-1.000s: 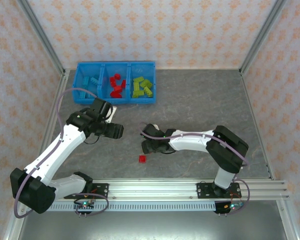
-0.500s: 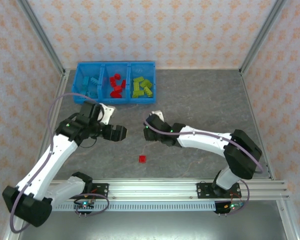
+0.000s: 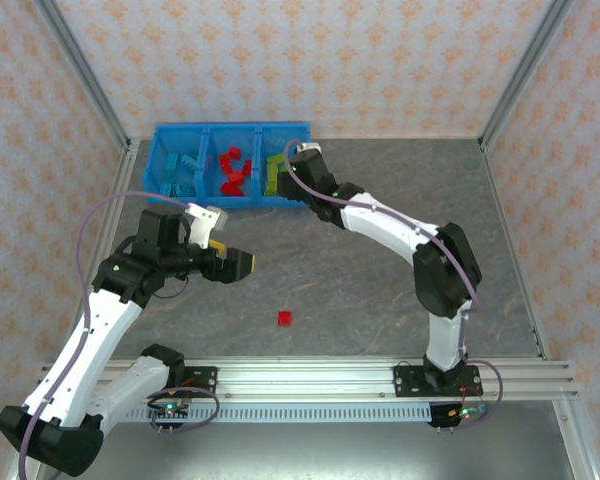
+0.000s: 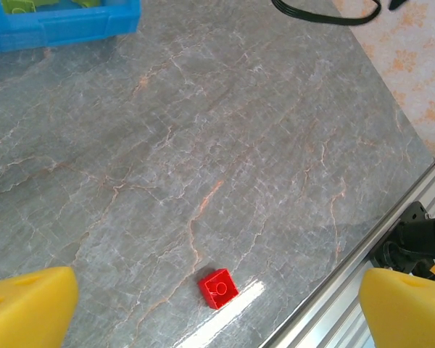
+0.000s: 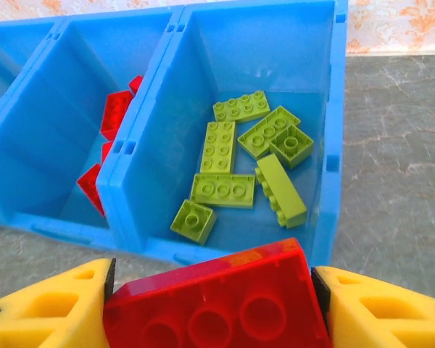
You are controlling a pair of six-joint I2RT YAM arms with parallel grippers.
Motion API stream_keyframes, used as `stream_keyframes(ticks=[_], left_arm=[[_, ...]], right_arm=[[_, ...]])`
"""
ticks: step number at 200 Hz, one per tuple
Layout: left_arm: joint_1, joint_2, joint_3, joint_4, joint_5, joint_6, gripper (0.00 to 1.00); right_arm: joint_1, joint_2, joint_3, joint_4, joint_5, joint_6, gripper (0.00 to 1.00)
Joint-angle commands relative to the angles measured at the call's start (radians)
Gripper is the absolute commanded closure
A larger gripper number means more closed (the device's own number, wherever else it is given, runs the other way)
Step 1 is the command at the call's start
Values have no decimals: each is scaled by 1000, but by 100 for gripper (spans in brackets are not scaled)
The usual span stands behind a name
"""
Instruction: Sort the legos into containers by color
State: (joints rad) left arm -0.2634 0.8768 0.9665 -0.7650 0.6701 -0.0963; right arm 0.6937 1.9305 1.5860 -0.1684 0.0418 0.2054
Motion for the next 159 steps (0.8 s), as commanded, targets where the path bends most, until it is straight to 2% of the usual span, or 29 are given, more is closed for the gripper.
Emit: stream_keyframes(ticks=[1,20,46,88,110,136,159], left_arm=[[22,-23,-11,32,-36,-3,0],[42,-41,-14,35,-81,-16,0],[56,-66,-18,29,-178,-22,0],[62,-75,-20,21,-228,-24,0],[63,-76,-23,17,-261,-28,0],[63,-75,-23,7,-298,-27,0],[64,-73,-23,4,-314,-24,0]], right_arm=[[5,44,118,-31,-54,-58,49],[5,96,197,-50,-68,-64,49],[9,211,340,-29,-198,-111,48],[13,521,808,-171,-194,-174,48],[12,653,996,-195,-196,-226,48],[15,714,1047,-155,-237,-317,47],[18,711,1042,-142,-263,-368,39]])
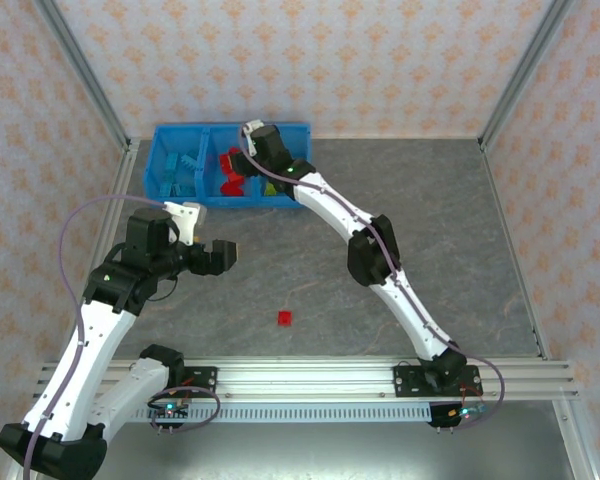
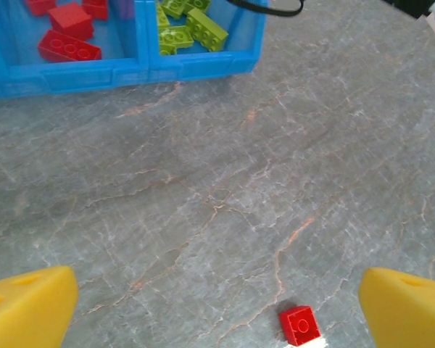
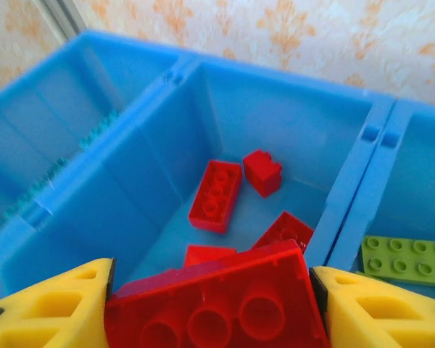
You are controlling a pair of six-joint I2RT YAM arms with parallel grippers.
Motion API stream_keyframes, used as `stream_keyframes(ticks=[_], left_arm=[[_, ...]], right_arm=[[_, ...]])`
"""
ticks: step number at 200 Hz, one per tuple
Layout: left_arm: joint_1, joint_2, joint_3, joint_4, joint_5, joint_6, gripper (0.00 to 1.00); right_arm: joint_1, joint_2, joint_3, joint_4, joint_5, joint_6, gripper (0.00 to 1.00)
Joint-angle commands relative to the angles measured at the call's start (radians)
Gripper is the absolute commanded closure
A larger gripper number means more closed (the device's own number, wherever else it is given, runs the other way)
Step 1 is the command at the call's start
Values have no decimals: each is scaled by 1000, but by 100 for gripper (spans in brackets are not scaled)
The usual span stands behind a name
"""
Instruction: Sort the legos into containers by color
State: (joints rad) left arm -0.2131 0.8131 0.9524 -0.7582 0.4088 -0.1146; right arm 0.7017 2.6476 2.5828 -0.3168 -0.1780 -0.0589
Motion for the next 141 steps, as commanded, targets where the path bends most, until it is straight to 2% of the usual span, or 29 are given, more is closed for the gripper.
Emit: stream_keyframes(ticks=[1,13,56,99,127,141], left_arm=[[13,-9,-9,-3,-53,-6,0],[14,-9,-9,-4,-57,-6,0],[12,-4,-9,-7,-71,-6,0],[14,30,-3,-4,-37,-8,0],[8,57,7,3,-12,-88,0],[-30,70,10,5,-28,-147,0]], right_arm=[[10,-5,46,6,-43,-105,39],[10,-14,52,-12,-40,-119,29],[16,-127,-3,-89,-70,-132,22],[18,-280,-124,-160,-145,-140,8],[18,-383,-179,-256,-130,-121,7],[16,-459,-238,-325,-98,-103,7]])
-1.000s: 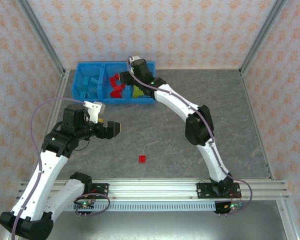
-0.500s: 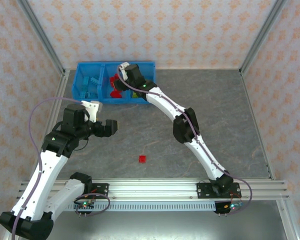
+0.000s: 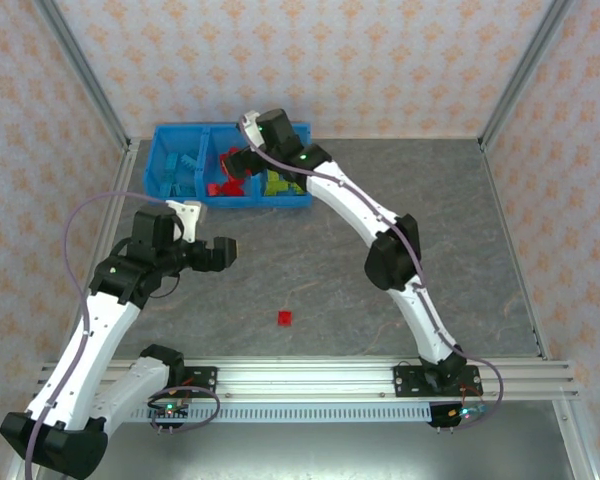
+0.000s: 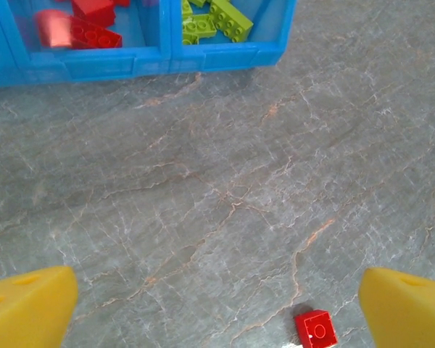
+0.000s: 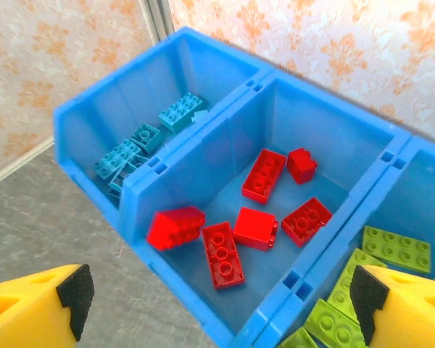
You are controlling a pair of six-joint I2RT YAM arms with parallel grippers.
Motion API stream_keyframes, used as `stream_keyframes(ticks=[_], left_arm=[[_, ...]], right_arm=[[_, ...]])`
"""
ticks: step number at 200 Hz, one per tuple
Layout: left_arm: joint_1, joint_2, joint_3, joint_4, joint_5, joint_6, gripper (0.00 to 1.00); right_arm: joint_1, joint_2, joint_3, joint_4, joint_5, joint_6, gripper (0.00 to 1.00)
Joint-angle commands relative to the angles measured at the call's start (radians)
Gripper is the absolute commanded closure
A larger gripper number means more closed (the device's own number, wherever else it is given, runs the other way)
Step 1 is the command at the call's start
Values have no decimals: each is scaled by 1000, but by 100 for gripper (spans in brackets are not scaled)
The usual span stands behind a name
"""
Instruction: Sort the legos into containers by color
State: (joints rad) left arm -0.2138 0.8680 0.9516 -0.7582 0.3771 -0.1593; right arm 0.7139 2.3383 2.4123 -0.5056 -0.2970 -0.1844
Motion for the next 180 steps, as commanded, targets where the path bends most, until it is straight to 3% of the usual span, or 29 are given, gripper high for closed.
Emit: stream_keyframes(ticks=[1,18,52,93,135,160,180], left_arm=[[-33,15,9,5,1,-106,0],[-129,27,7,7,-84,-159,0],[-350,118,-22,34,-206,-252,3],[-621,352,-86,100,-371,-442,8],[-744,589,-95,205,-336,-611,16],[-795,693,-76,212,-317,-670,20],[-814,750,-66,188,-328,-696,30]], right_arm=[[4,-157,-75,-141,23,24,7],[0,-299,-240,-164,46,62,8],[-11,-702,-803,-28,60,179,7],[-11,-1117,-1320,37,135,377,6],[-11,-1304,-1511,-79,250,531,5],[-11,-1318,-1542,-121,257,566,5],[-11,-1313,-1548,-139,262,577,6]])
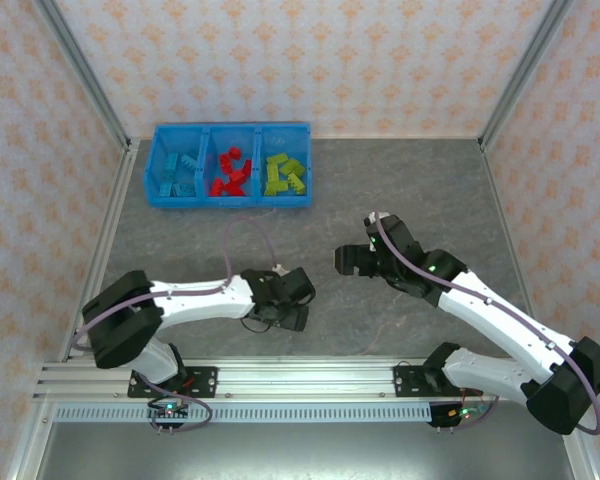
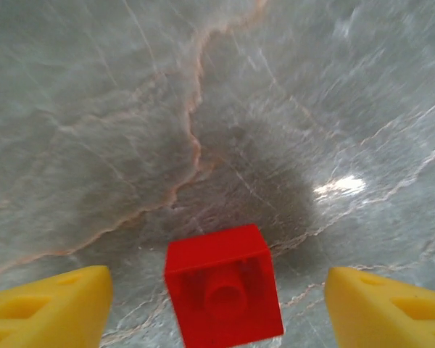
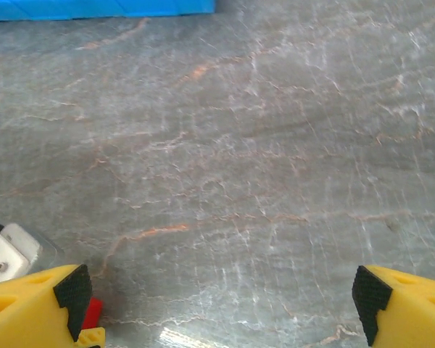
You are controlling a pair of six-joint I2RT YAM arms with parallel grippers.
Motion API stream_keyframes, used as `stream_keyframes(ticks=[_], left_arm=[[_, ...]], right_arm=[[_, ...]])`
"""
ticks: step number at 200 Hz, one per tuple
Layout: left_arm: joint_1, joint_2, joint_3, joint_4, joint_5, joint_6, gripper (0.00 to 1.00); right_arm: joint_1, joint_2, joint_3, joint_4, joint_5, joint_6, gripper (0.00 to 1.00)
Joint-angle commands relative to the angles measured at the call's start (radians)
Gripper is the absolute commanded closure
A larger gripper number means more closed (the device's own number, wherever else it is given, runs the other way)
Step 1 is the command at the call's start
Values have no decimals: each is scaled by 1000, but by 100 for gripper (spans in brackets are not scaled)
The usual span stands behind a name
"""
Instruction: Sort the legos into containers by color
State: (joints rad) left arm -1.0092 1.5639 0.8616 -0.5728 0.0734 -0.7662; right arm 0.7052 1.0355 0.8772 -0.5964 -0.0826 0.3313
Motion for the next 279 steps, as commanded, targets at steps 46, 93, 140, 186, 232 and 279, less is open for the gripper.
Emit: stream_keyframes(ticks=[46,93,140,186,232,279], left_arm=[[-30,42,2,12,-52,-114,59],[-6,-66,-22,11,-105,-90,74],[241,-212,-24,48,-51,40,78],[628,-144,262,44,-6,226,79],[854,207,699,6,6,280,80],[946,630,1236,-154,92,292,82]], right_arm=[[-3,-3,-11,-73,-104,65,7],[-3,-44,-50,-86,-491,98,13],[-3,-174,-146,191,-452,244,11],[-3,-129,-125,242,-372,227,10],[-3,-119,-138,220,-325,223,10],[-3,-135,-136,183,-308,209,11]])
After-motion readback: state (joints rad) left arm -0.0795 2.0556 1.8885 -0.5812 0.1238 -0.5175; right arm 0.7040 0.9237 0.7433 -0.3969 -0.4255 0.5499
